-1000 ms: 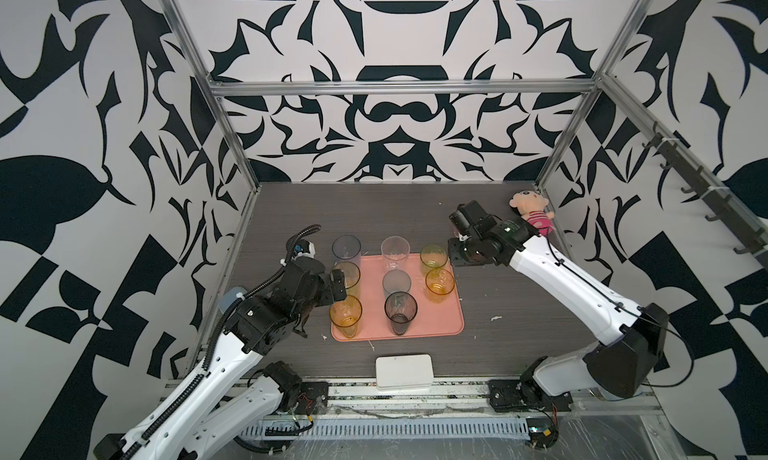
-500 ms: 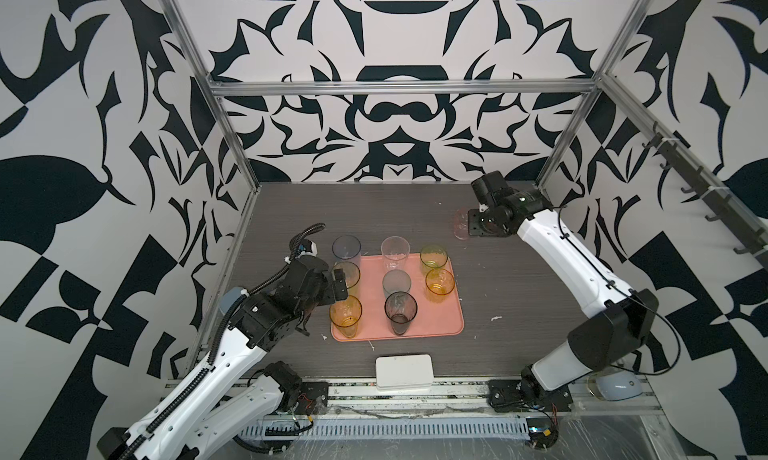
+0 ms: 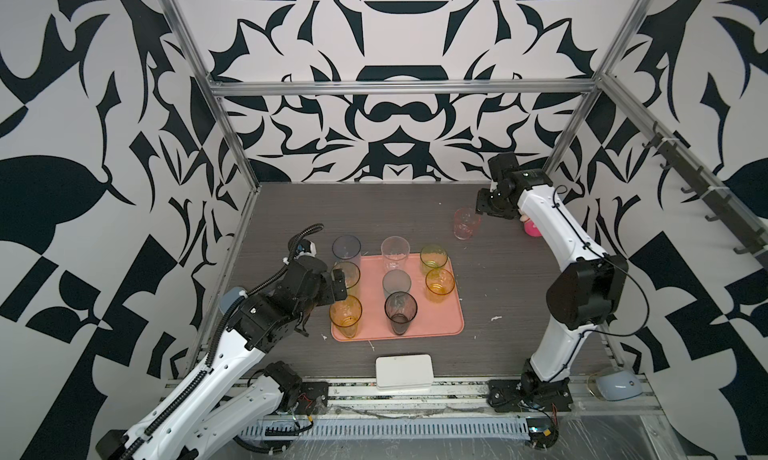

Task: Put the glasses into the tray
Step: 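Raise right gripper and move it over the pink cup beyond the tray, then lower right gripper around the pink cup's rim and close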

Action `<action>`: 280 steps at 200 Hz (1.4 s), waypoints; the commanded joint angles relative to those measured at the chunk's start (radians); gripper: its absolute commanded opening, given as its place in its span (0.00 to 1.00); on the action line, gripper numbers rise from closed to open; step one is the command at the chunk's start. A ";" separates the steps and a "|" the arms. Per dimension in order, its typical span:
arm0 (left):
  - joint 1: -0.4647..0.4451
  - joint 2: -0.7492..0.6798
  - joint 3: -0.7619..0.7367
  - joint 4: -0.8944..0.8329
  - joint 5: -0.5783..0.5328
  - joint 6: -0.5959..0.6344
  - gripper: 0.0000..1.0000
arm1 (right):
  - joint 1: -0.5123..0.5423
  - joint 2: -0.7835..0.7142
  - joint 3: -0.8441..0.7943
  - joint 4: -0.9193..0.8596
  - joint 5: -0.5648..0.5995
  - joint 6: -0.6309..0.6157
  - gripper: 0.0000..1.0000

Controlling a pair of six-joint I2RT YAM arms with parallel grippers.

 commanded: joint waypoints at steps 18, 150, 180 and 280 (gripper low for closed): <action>0.002 -0.024 0.017 -0.020 -0.016 -0.011 0.99 | -0.021 0.063 0.070 0.022 -0.046 -0.010 0.60; 0.002 -0.050 0.010 -0.064 -0.021 -0.020 0.99 | -0.064 0.246 0.139 0.031 -0.079 0.024 0.49; 0.002 -0.043 0.012 -0.064 -0.018 -0.019 0.99 | -0.065 0.267 0.146 0.031 -0.081 0.028 0.47; 0.002 -0.042 0.013 -0.065 -0.024 -0.019 0.99 | -0.066 0.298 0.150 0.028 -0.103 0.036 0.30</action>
